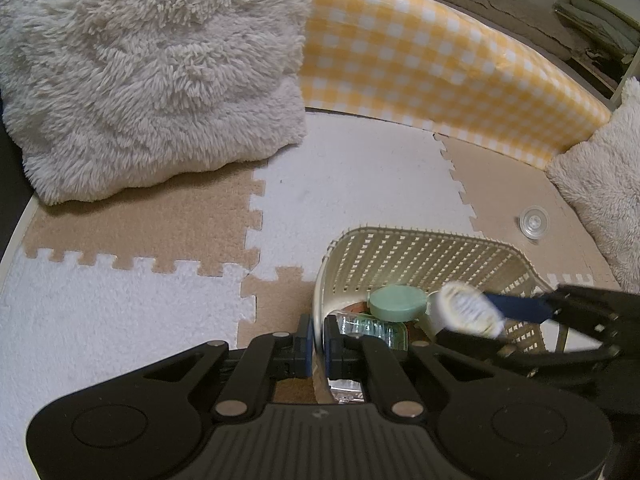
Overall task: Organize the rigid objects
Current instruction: 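Carry the tape measure with the right tool into the basket and release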
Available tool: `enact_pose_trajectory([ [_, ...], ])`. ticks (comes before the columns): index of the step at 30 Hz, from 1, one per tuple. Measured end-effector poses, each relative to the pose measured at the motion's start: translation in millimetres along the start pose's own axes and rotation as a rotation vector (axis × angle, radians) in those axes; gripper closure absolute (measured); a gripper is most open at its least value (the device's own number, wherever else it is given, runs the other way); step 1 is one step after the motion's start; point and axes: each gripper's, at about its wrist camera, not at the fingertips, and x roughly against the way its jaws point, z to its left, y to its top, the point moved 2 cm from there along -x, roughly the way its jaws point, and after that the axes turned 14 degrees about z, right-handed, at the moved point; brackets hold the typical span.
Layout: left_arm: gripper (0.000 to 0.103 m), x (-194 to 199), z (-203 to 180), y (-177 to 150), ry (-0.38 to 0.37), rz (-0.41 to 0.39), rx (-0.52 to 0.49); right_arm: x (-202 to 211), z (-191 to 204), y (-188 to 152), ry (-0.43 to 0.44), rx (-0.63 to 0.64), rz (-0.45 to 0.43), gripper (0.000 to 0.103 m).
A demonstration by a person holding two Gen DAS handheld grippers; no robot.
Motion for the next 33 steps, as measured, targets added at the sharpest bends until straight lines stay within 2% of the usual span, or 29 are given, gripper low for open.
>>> enact_pose_trajectory([
  [9,0.098,0,0,0,-0.001,0.0,0.0,-25,26,1,0.026,0.03,0.091,0.049],
  [22,0.098,0,0,0,0.0,0.001,-0.001,-40,24,-2,0.095,-0.048,0.11,0.048],
  [33,0.098,0,0,0,0.0,0.0,-0.001,-34,25,0,0.096,-0.027,0.108,0.048],
])
